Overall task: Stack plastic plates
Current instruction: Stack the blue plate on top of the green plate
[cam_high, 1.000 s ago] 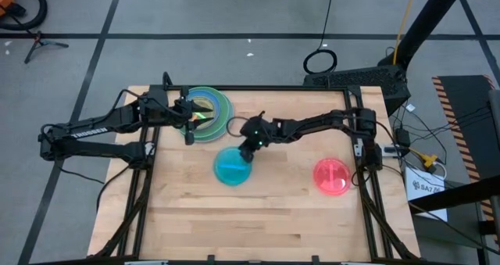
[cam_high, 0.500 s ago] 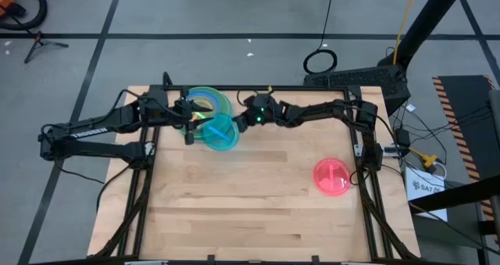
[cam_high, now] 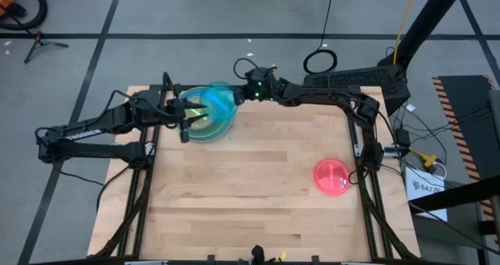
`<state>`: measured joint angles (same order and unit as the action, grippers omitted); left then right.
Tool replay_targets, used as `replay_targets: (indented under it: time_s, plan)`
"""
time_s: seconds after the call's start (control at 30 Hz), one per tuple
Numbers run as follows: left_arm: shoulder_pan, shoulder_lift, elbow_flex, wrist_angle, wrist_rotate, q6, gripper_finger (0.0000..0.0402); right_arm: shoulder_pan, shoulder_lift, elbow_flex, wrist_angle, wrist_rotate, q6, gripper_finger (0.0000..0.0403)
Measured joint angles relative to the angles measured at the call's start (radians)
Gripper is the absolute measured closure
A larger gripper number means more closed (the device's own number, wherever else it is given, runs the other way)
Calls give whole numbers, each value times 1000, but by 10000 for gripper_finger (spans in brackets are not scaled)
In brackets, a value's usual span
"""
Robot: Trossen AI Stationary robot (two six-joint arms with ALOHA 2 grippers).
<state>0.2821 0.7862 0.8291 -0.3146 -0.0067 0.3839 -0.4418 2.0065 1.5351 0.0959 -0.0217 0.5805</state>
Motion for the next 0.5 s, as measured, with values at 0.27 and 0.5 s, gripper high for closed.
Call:
replay_targets:
  time_s: [0.27, 0.5]
  plan:
    - [11, -2, 0, -4, -4, 16, 277, -5, 173, 189, -10, -6, 11, 403]
    - [35, -2, 0, -23, -4, 15, 277, -11, 359, 473, -133, -60, 5, 403]
